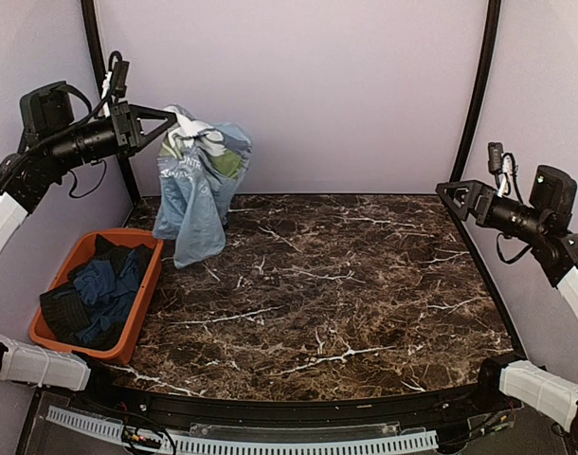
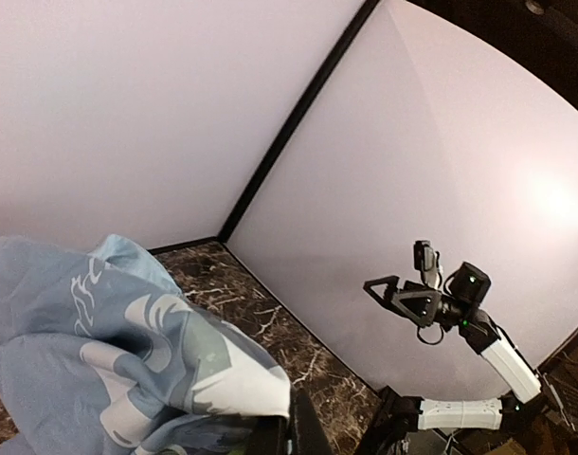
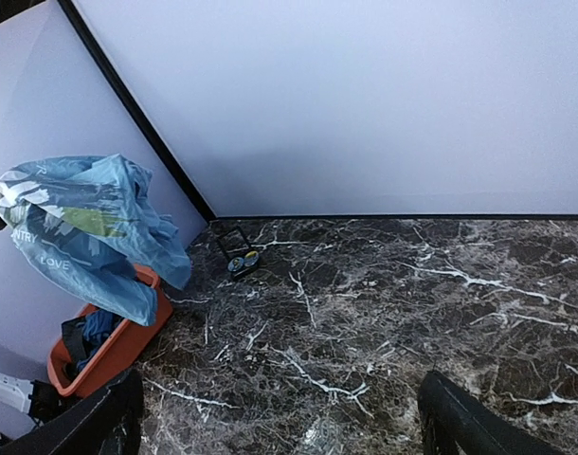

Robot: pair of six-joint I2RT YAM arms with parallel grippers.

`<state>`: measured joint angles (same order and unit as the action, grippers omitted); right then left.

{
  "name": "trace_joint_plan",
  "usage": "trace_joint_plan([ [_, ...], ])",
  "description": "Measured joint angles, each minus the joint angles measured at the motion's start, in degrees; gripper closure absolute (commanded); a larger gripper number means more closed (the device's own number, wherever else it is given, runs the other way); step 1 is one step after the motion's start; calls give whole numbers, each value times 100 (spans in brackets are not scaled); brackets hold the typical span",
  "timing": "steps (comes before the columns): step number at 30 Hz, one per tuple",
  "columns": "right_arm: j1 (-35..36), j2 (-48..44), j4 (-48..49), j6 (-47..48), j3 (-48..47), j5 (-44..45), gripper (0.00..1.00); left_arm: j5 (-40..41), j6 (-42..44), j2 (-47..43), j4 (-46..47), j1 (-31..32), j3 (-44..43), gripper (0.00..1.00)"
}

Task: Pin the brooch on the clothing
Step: Place the crumpled clothing at the center of the board.

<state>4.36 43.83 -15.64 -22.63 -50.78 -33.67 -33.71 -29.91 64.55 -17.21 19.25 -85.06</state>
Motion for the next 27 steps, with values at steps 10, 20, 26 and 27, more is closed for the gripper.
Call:
trace_joint_plan([
  [10, 4, 254, 492, 9, 0, -608, 1, 66, 166, 1005, 656, 2070, 1891, 91],
  [20, 216, 739, 490, -26, 315, -780, 1, 155, 219, 1714, 975, 2599, 2640, 10],
  [26, 1095, 1071, 461, -107, 975, -452, 1, 664, 640, 1628, 817, 2597, 2059, 1],
  [27, 1252, 1174, 498, -162, 1115, -361, 1, 730, 680, 1628, 804, 2594, 1989, 1],
])
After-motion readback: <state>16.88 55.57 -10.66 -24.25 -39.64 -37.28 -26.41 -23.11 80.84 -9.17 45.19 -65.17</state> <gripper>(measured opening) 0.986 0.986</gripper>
